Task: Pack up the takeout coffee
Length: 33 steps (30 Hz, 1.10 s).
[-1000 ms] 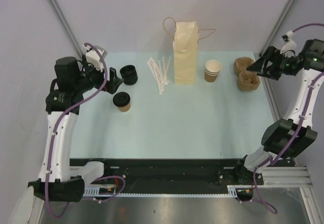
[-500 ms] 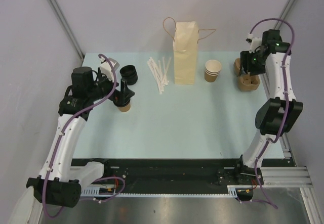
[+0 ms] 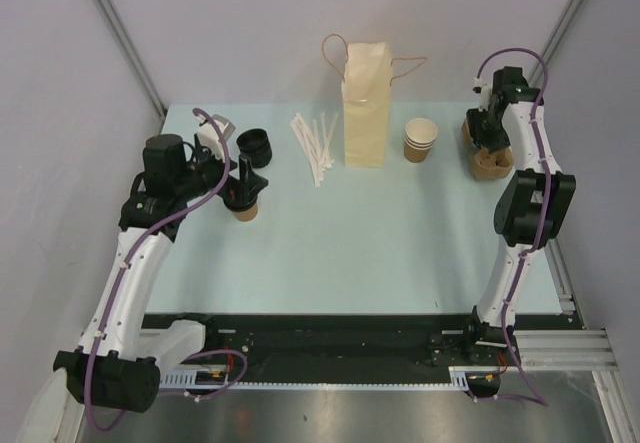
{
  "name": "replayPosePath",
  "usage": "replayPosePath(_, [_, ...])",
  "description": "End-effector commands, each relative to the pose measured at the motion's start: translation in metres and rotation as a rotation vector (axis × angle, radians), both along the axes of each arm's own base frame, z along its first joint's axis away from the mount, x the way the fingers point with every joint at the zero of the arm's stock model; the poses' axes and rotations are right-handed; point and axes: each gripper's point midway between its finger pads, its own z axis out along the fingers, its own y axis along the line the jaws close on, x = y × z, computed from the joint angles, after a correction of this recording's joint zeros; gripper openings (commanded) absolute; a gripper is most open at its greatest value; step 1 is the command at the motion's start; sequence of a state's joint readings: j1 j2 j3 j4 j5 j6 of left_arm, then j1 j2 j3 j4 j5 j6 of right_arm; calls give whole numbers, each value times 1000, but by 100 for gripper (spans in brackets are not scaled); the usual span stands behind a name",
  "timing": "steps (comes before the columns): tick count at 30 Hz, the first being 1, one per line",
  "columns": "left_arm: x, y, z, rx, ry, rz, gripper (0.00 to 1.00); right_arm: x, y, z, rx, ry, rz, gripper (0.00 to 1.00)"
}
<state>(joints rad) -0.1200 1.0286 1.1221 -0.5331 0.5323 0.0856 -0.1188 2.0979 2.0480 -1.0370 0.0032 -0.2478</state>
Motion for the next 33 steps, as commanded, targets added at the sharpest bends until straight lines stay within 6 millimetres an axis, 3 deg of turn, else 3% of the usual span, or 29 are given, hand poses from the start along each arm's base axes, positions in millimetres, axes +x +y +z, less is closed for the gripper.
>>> replayPosePath(1, [4,-4,16,-20,-45,-10,100,26,-12,4,15,-70,-75,51])
replayPosePath(18, [9,-6,13,-35,-32,-14,100,52,-7,-15,16,-82,-115,47])
replayPosePath(33, [8,-8,13,-42,-28,-19,99,54,-11,-23,-31,-73,-124,45])
